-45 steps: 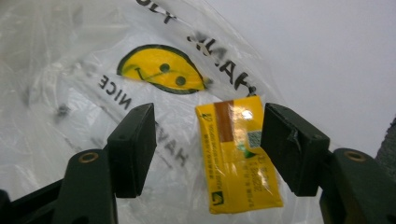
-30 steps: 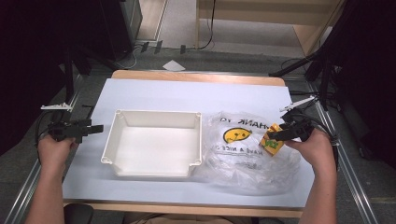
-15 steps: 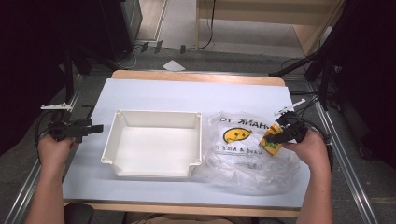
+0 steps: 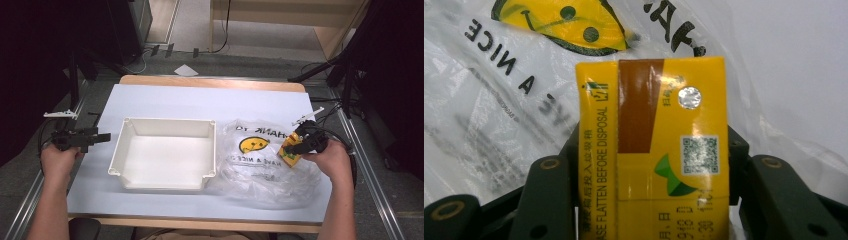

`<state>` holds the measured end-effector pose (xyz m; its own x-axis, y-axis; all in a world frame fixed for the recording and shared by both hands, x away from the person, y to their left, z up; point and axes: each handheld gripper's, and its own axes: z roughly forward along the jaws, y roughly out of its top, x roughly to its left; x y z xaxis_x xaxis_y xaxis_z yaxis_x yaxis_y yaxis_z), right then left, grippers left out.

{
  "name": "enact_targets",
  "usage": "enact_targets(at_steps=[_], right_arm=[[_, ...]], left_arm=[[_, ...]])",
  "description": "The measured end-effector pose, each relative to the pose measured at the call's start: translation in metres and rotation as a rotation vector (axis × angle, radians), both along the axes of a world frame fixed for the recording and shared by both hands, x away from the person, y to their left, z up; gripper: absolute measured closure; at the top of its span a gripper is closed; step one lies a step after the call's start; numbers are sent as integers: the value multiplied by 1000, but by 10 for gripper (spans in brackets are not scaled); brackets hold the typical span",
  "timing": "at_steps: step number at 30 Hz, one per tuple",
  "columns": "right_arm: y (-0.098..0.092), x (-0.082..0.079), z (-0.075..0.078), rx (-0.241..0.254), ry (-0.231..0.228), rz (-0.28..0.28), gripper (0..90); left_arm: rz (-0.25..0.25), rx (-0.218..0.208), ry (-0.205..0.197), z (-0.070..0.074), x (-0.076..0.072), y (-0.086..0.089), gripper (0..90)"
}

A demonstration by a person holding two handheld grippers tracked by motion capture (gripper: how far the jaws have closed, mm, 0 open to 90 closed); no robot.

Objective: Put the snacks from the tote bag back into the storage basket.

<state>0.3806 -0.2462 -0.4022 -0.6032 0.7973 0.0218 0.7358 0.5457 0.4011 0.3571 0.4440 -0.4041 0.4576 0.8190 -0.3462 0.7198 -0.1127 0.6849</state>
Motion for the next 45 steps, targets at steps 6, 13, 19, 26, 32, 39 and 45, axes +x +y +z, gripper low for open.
enact_targets(at_steps=[6, 13, 19, 26, 32, 39, 45], right_arm=[[-2, 1, 0, 11, 1, 2, 521], [-2, 2, 3, 41, 0, 0, 524], [0, -1, 14, 54, -30, -1, 524], [4, -6, 31, 55, -54, -16, 525], [11, -8, 38, 82, -67, 7, 526], [22, -10, 45, 90, -78, 45, 528], [32, -11, 49, 82, -86, 61, 530]], left_arm=[[2, -2, -1, 0, 0, 1, 149], [1, -1, -1, 0, -1, 1, 150], [0, -3, -1, 0, 0, 1, 150], [0, -7, -3, 0, -1, 1, 150], [-2, -5, 1, -1, -1, 0, 150], [-3, -6, 2, -1, 0, 0, 150], [-2, -7, 2, -1, -1, 1, 150]])
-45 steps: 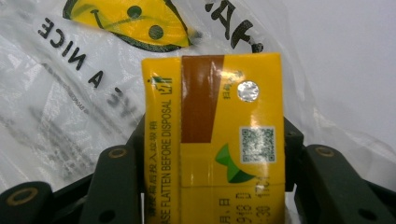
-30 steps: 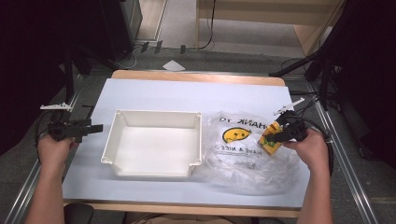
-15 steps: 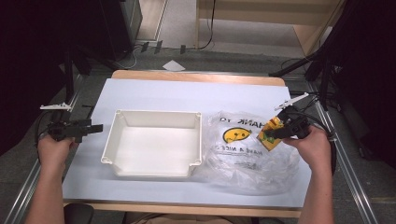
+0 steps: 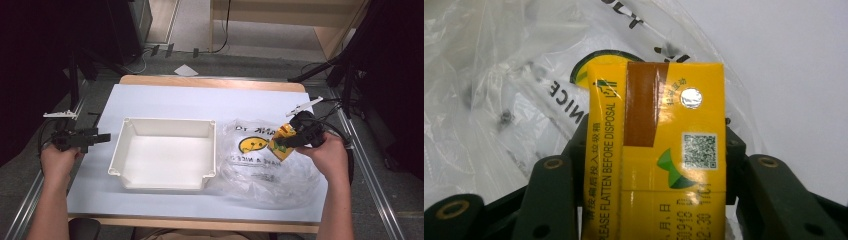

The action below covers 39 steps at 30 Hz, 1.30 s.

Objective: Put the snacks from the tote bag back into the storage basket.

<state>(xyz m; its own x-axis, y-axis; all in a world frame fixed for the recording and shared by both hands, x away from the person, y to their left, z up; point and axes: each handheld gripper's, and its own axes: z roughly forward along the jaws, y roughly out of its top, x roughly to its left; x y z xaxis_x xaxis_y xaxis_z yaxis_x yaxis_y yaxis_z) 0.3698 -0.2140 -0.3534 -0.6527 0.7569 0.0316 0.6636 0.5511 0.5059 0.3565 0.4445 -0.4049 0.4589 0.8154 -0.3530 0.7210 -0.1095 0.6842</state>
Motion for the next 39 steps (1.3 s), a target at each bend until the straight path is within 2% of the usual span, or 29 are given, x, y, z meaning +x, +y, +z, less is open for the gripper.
enact_targets(at_steps=[4, 11, 14, 24, 36, 39], right_arm=[[8, 0, 1, -12, -2, 9, 531], [22, 0, 3, 1, 6, 43, 531], [26, 1, 5, 16, 28, 38, 531], [43, 1, 5, 36, 28, 83, 533], [66, 2, 8, 32, 40, 136, 533], [71, 2, 13, 28, 29, 149, 534]], left_arm=[[0, -2, 0, 0, 0, 0, 149], [0, -4, 0, 0, 0, 0, 150], [-1, -4, 0, 0, 0, 0, 149], [0, -1, 1, 0, 0, 0, 150], [4, -2, 3, 0, 0, 1, 150], [5, -1, 3, -1, 0, 1, 150]])
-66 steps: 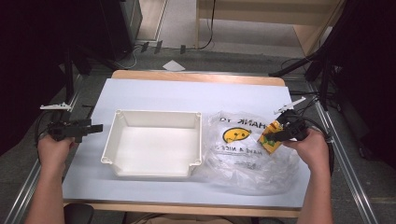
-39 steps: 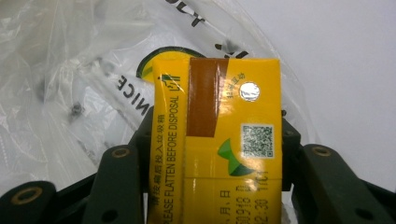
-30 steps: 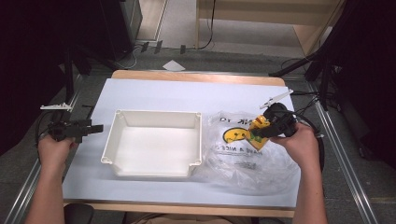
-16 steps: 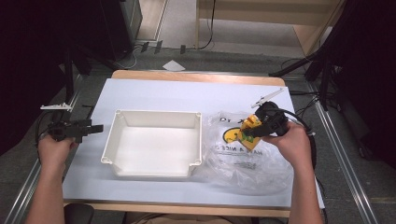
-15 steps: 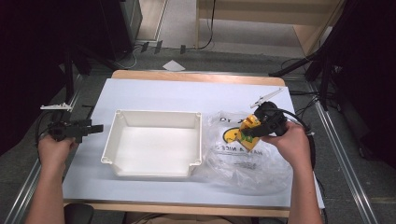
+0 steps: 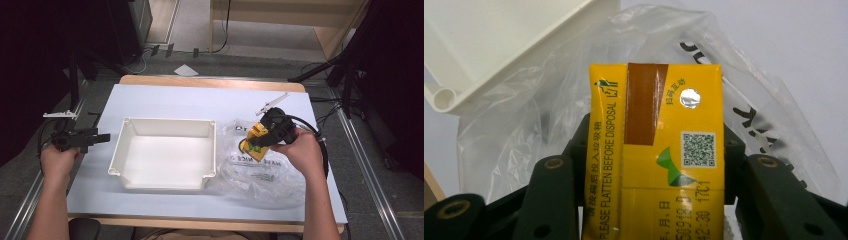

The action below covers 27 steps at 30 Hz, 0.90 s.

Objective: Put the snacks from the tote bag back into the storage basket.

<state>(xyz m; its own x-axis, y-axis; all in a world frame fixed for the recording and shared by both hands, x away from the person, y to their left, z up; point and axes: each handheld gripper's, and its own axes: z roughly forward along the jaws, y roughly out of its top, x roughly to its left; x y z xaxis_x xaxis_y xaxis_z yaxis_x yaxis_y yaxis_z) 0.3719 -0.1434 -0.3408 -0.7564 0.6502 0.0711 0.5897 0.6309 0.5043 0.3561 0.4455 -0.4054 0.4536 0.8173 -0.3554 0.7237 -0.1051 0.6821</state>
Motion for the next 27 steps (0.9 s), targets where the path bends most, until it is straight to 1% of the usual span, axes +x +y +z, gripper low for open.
enact_targets(at_steps=[2, 6, 9, 14, 19, 23, 27], right_arm=[[3, 0, 4, 1, -11, 6, 533], [8, 1, 9, 8, -16, 22, 533], [11, 2, 12, 3, -22, 32, 534], [17, 4, 15, 3, -20, 52, 534], [29, 5, 18, -6, -26, 75, 533], [36, 7, 21, 8, -29, 94, 533], [42, 9, 23, 5, -32, 109, 534]], left_arm=[[0, 0, -1, 0, 0, 0, 150], [3, -3, -3, 0, 0, 0, 150], [5, -5, -3, 0, 0, 1, 150], [7, -5, -4, 0, 0, 1, 150], [3, -6, -2, 0, 0, 0, 150], [0, -8, 1, -1, 1, -1, 150], [1, -15, -2, -1, 0, 0, 150]])
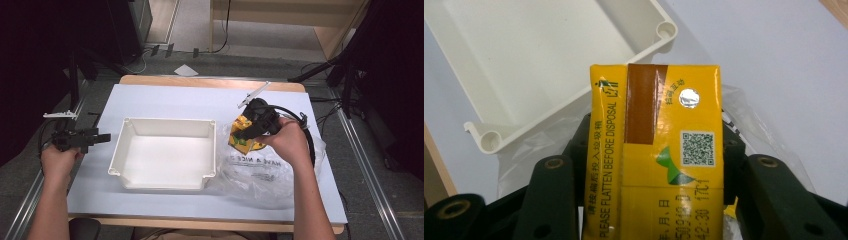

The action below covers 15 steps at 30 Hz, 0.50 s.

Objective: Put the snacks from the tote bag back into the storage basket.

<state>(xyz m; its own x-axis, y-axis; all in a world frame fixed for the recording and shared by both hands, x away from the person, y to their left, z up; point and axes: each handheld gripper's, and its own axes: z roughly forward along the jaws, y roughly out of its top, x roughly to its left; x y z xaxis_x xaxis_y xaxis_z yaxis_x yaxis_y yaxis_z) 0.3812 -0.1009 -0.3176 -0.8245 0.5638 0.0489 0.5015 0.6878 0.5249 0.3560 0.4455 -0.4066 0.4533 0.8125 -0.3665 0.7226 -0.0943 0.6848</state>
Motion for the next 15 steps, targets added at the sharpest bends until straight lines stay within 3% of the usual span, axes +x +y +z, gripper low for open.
enact_targets(at_steps=[8, 15], right_arm=[[11, 2, 4, 18, -12, 39, 534], [18, 5, 3, 10, -22, 67, 534]], left_arm=[[6, -21, -26, 3, -2, 1, 150], [-6, 2, -19, 1, -5, -2, 151]])
